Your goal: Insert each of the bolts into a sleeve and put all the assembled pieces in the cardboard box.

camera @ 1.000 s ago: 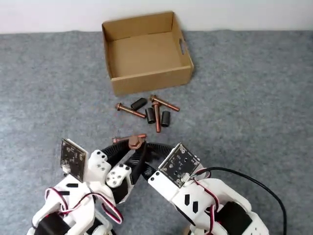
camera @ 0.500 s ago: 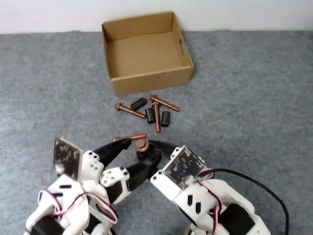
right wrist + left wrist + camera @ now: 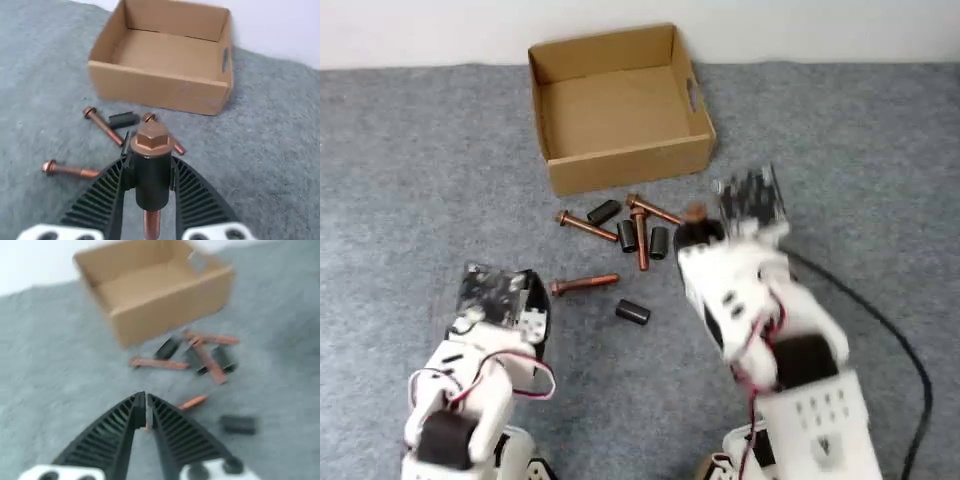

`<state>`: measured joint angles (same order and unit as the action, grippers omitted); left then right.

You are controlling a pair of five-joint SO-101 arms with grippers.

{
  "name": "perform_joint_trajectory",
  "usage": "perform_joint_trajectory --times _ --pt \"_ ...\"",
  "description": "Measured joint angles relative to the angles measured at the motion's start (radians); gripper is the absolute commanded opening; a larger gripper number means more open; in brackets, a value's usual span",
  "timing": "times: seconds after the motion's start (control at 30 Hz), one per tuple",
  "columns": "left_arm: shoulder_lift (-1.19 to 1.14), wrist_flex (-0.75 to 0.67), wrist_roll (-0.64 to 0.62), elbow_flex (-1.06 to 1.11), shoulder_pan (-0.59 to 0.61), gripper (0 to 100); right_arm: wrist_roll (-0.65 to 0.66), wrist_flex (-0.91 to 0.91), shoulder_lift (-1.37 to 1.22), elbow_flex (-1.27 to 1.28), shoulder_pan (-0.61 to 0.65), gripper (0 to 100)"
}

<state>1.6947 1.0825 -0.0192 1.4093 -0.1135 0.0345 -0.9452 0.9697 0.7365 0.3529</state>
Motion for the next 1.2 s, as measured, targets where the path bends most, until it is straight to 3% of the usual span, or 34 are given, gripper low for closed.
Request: perform_joint_trajectory --times 0.13,0.27,0.57,0.73,1.03,1.2 --pt "-0.015 -0.169 0.081 0.239 0.087 0 -0.009 0.000 -0.278 -0.216 -0.009 0.8" --pt "-0.002 -0.226 0.084 0.279 0.112 0 -0.011 0.071 -0.534 -0.427 -0.009 0.8" --pt "0.002 -0.230 0.089 0.282 0.112 0 -0.011 0.285 -1.066 -0.862 -0.009 0.8" --pt "0.002 -0.163 0.089 0.282 0.112 0 -0.011 0.344 -1.349 -1.111 -0.009 0.8" --pt "0.002 -0.133 0.026 0.282 0.112 0 -0.011 0.345 -1.800 -1.530 -0.018 0.8" --pt "0.002 -0.133 0.021 0.282 0.112 0 -0.011 0.209 -1.956 -1.702 -0.015 6.8"
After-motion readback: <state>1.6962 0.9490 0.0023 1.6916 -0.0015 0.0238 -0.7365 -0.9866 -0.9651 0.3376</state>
